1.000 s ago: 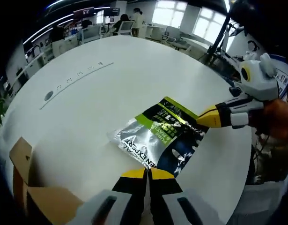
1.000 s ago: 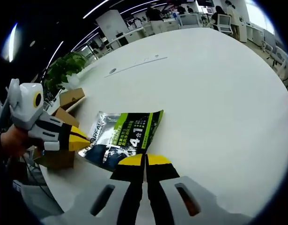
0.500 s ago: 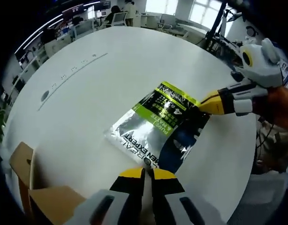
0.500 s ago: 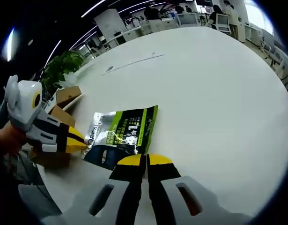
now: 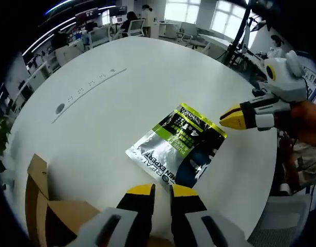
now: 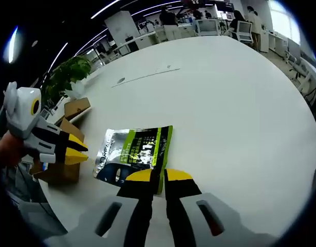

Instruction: Operate the shoe box by opening the lid, removing the specified soft item, and placing it in the target area until the item is outside and the box remains undamaged.

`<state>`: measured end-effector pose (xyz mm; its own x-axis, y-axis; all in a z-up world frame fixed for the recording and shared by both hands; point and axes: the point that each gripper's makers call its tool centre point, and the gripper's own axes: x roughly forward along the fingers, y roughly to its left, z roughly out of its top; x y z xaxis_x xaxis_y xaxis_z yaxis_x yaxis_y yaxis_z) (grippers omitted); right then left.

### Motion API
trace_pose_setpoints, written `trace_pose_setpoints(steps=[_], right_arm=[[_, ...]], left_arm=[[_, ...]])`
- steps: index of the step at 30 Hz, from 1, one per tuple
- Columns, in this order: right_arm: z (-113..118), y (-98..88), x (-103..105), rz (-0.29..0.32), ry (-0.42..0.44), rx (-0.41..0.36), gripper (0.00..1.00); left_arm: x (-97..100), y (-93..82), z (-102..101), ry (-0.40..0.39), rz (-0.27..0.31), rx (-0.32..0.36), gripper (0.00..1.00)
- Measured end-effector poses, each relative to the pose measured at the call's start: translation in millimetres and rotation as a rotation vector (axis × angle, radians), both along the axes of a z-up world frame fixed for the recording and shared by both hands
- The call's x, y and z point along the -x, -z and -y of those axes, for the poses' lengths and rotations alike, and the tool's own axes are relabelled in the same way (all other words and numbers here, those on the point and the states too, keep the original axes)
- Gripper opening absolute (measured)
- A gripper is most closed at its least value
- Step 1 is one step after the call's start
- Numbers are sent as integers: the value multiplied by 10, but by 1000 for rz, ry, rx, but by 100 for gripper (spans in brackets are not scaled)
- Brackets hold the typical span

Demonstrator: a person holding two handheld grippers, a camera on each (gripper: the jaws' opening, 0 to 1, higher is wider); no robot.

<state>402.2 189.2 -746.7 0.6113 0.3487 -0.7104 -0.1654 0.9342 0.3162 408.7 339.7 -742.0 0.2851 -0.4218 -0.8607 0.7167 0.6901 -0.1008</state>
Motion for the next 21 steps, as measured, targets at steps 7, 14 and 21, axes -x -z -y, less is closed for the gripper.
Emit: trace_pose_setpoints(steps=[7,14,21], right_arm=[[-169,-241,-83,44,-35,10,7],[-394,-367,-88,69,-57,3,6],[-646,-487,-68,87,-89,-3,7]], left_arm=[[-57,-229,-213,-57,45,60,14],[-59,-403,-433,-93,81,100,14],[-97,-605,-694,-169,123,192,14]])
